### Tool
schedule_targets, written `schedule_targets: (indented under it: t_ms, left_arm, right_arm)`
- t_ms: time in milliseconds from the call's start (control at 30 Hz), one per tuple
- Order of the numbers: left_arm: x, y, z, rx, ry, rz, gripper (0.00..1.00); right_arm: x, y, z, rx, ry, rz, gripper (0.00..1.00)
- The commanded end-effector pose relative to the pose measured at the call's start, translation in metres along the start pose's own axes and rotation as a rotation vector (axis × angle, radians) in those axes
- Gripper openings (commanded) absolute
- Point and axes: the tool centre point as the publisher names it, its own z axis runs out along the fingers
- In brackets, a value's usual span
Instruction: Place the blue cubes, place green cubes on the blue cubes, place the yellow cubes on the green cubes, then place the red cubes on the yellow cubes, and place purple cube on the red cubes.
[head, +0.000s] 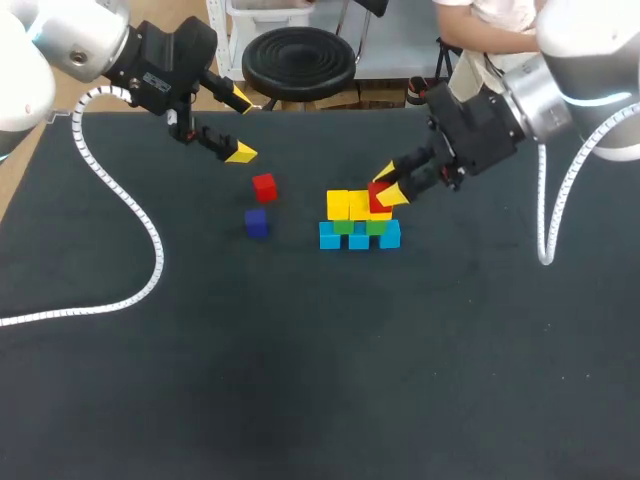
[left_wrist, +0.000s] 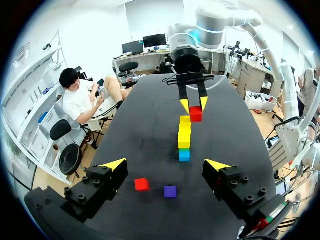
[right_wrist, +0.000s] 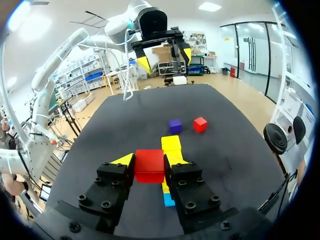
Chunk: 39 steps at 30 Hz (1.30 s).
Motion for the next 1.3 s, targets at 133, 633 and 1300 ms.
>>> schedule_targets:
  t_ms: [133, 633, 1300]
  left_arm:
    - [0.001, 0.000, 0.000, -0.001, -0.001, 0.001, 1.00]
    - [0.001, 0.000, 0.000, -0.001, -0.001, 0.001, 1.00]
    - [0.001, 0.000, 0.000, -0.001, -0.001, 0.001, 1.00]
  right_arm:
    - [0.001, -0.013, 0.004, -0.017, -0.002, 0.001, 0.00]
    - [-0.003, -0.023, 0.003, -0.019, -0.002, -0.011, 0.00]
    - [-0.005, -0.023, 0.005, -0.013, -0.003, 0.000, 0.00]
